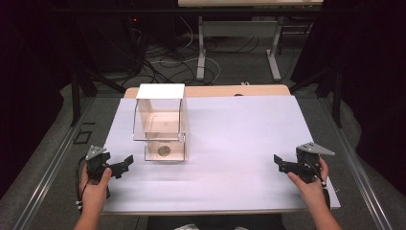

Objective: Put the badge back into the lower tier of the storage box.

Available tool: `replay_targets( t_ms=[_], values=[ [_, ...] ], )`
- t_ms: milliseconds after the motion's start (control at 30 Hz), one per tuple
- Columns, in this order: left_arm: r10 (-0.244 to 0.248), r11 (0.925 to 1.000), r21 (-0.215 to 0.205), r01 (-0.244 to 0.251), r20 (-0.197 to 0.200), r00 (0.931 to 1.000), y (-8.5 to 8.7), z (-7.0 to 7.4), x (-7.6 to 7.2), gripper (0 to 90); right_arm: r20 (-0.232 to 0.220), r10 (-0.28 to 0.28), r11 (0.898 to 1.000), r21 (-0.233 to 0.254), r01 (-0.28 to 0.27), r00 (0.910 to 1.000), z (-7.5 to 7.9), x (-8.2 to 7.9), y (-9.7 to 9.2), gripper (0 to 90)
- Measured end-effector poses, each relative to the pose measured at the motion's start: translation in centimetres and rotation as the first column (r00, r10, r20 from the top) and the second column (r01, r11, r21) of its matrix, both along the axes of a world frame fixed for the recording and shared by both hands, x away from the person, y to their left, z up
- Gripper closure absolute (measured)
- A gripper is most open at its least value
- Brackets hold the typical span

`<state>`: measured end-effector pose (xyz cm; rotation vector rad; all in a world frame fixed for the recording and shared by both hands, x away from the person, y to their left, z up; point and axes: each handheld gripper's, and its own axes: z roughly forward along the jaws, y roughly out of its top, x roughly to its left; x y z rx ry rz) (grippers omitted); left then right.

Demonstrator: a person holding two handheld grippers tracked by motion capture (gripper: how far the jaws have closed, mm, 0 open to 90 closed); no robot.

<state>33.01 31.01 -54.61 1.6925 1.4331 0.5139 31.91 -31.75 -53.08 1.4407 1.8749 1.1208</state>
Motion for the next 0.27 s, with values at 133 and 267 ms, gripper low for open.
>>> replay_targets(
  t_ms=[133,267],
  values=[
    [0.001,1.0,-0.001,-0.001,0.002,1.0,0.05,-0.01,0.0,0.7,-0.003,-0.006,1.0,0.001,0.006,1.0,-0.07,0.02,0.01,5.9],
    [0.003,1.0,0.002,-0.003,-0.001,1.0,0.02,-0.01,0.03,0.7,-0.01,-0.012,1.0,-0.006,0.012,0.9999,-0.25,0.1,-0.02,5.9]
  ],
)
